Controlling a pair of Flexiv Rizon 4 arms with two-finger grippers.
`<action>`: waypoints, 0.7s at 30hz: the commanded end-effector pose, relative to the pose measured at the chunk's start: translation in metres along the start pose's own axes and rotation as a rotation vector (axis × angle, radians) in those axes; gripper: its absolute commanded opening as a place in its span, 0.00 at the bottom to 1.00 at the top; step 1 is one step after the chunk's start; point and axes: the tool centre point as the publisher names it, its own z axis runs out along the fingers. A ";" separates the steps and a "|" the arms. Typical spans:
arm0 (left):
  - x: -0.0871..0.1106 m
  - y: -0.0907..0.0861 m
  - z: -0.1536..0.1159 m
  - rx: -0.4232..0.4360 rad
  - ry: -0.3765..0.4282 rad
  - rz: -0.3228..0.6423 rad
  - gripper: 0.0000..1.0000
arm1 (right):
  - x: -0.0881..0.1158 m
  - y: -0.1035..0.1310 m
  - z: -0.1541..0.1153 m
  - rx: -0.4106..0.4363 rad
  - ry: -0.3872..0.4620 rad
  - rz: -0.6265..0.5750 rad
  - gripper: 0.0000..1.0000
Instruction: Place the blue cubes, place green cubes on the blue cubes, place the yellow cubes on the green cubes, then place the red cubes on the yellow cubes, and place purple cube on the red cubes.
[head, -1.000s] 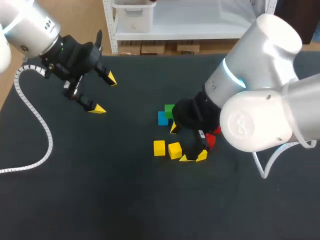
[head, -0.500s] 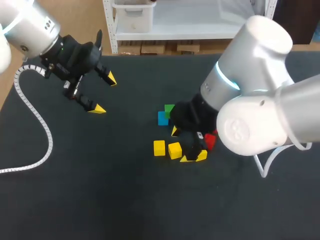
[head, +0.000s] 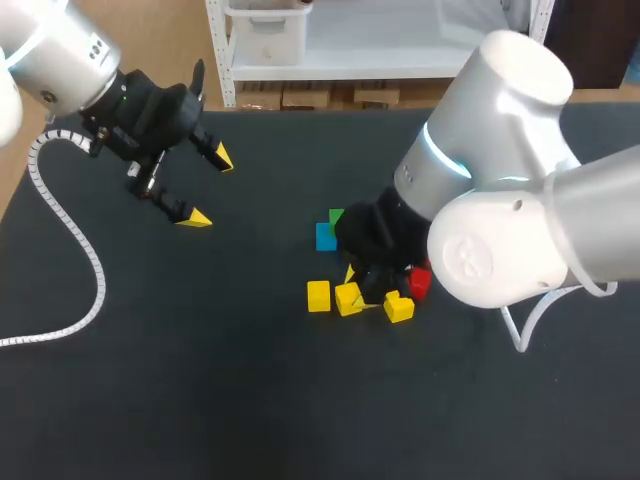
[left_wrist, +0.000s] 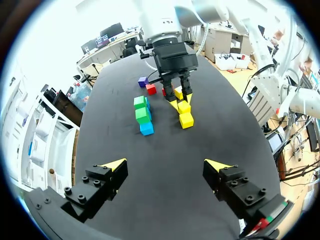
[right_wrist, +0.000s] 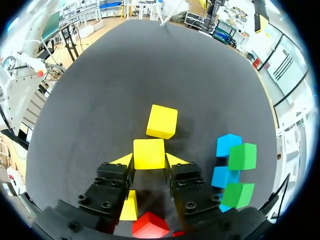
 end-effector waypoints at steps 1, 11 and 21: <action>0.001 0.000 0.000 0.000 -0.001 0.002 1.00 | 0.001 0.004 -0.006 0.009 -0.017 0.022 0.00; 0.001 0.000 0.000 0.000 -0.001 0.002 1.00 | -0.007 0.006 -0.054 0.117 -0.104 0.244 0.00; 0.001 0.000 0.000 0.000 -0.001 0.002 1.00 | -0.013 -0.021 -0.097 0.194 -0.047 0.264 0.00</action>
